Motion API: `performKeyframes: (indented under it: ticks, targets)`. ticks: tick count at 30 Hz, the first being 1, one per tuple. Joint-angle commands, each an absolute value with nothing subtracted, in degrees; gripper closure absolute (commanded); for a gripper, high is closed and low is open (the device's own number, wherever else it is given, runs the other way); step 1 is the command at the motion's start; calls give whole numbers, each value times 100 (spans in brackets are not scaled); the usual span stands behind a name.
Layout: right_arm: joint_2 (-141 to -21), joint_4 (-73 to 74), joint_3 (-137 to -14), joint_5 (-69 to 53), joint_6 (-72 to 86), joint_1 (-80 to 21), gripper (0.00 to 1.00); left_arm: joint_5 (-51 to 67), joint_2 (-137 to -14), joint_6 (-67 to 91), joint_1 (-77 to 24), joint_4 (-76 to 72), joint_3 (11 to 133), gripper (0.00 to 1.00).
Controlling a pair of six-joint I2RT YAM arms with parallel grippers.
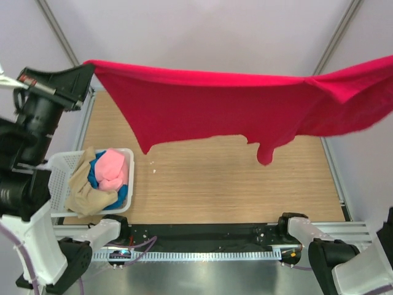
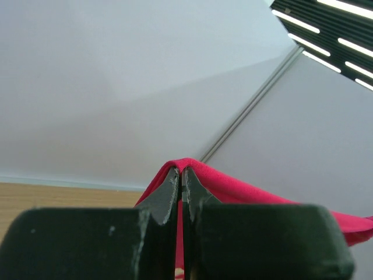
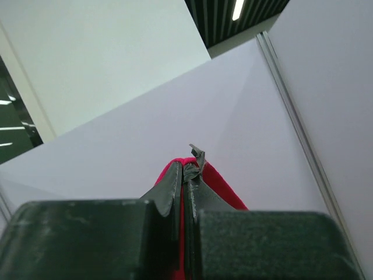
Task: Fold and stack the t-shirts
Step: Flatten the tshirt out
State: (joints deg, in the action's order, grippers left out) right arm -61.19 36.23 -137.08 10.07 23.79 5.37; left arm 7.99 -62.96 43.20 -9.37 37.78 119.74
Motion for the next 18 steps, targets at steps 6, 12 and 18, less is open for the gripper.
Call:
performKeyframes:
  ticks: [6,12,18]
  targets:
    - [-5907,3498,-13449,861,2189,510,99,615,-5669,4377,-940,3902,11286,100]
    - [-5766,2998,-11973,853,1960,510,99,685,-5862,4324,-940,3701,10513,100]
    - [-5914,2102,-9928,616,1951,483,99,554,-6424,4149,-940,3226,9450,100]
